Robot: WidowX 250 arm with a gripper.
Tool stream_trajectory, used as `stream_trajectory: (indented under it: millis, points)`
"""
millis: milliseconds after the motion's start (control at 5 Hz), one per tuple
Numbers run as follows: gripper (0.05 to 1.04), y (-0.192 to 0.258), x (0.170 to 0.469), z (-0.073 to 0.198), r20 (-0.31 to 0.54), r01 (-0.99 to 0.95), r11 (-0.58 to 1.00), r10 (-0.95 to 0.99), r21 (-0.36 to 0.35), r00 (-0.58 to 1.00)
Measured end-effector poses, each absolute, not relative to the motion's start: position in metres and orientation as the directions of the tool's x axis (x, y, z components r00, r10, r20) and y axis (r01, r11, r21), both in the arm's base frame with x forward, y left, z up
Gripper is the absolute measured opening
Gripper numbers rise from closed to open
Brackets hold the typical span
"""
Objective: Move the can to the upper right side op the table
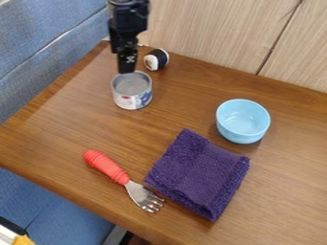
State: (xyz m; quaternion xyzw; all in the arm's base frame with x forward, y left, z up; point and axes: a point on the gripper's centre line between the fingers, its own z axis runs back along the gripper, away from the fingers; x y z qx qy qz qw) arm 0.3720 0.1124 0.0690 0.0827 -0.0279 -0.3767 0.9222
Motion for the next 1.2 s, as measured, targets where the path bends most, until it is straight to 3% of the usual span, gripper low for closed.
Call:
stream_trajectory:
  millis: [400, 800, 1200]
  points:
    - [1.001, 0.132, 0.333, 0.053, -0.071, 0.720, 0.685, -0.717, 0.113, 0.693]
    - [1.001, 0.138, 0.330, 0.031, -0.134, 0.784, 0.612, -0.772, 0.107, 0.621]
    - [1.001, 0.105, 0.338, 0.020, -0.042, 0.817, 0.575, -0.816, 0.032, 0.576]
